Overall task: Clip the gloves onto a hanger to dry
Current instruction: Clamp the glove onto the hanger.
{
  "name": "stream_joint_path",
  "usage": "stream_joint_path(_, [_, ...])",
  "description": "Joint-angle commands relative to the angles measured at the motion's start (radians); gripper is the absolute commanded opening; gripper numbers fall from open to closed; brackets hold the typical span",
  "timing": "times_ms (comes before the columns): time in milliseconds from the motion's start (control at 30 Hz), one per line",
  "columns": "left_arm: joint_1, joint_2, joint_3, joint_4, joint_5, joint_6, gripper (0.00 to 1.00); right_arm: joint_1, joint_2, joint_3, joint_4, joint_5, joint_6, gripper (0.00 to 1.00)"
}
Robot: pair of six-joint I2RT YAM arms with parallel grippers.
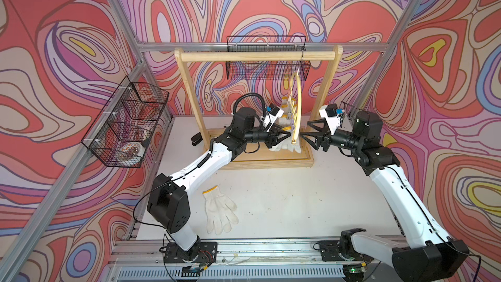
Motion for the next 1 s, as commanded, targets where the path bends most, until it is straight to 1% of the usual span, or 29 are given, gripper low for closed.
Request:
stream_joint_path(0, [0.003, -0.008, 0.003, -0.006, -0.036, 0.011, 0.48, 0.001, -0.027, -0.021, 0.028, 0.101, 0.03, 0.7])
stream_joint_path(33, [0.003, -0.015, -0.005, 0.001, -0.047, 0.01, 0.53, 0.002, -0.032, -0.028, 0.03, 0.111, 0.033, 0.7])
stream_joint_path(133, [0.003, -0.044, -0.046, 0.032, -0.082, 0.01, 0.65, 0.002, -0.047, -0.049, 0.051, 0.133, 0.055, 0.7])
stream_joint_path(233, [0.003, -0.061, -0.05, -0.003, -0.129, 0.03, 0.68, 0.002, -0.06, -0.068, 0.069, 0.157, 0.078, 0.71])
stream_joint_path(400, [0.003, -0.073, -0.038, -0.088, -0.226, 0.065, 0.71, 0.002, -0.055, -0.081, 0.079, 0.142, 0.098, 0.71])
stream_joint_path(667, [0.003, -0.162, -0.107, -0.123, -0.272, 0.082, 0.72, 0.003, -0.086, -0.132, 0.102, 0.176, 0.169, 0.71])
stream_joint_path(767, [0.004, -0.208, -0.142, -0.172, -0.342, 0.087, 0.72, 0.003, -0.123, -0.176, 0.11, 0.195, 0.223, 0.71])
stream_joint_path(900, [0.014, -0.262, -0.197, -0.266, -0.466, 0.076, 0.71, 0.003, -0.213, -0.265, 0.113, 0.243, 0.291, 0.7])
stream_joint_path(967, [0.022, -0.293, -0.237, -0.296, -0.505, 0.064, 0.71, 0.003, -0.246, -0.306, 0.11, 0.264, 0.32, 0.69])
